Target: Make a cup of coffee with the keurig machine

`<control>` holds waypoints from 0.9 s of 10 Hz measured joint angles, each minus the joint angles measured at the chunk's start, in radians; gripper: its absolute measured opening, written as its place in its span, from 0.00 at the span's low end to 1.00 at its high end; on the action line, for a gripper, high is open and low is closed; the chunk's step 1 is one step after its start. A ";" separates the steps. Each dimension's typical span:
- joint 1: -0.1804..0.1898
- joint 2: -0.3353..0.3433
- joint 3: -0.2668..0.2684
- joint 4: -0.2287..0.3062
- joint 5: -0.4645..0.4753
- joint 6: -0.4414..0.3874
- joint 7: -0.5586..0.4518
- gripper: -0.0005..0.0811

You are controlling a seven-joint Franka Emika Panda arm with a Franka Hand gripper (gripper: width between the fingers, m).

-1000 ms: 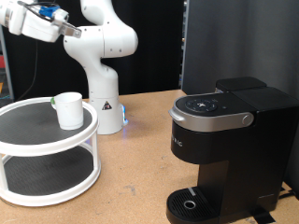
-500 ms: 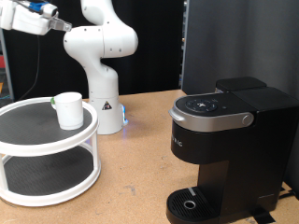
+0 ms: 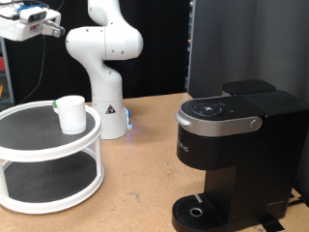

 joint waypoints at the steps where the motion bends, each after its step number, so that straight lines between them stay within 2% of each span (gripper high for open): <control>1: -0.011 -0.001 0.010 -0.006 0.000 0.030 0.015 0.01; 5: -0.018 0.001 0.023 -0.012 -0.004 0.068 0.052 0.01; 7: -0.043 0.002 0.070 -0.037 -0.017 0.152 0.115 0.01; 9: -0.055 0.002 0.095 -0.059 -0.028 0.196 0.131 0.01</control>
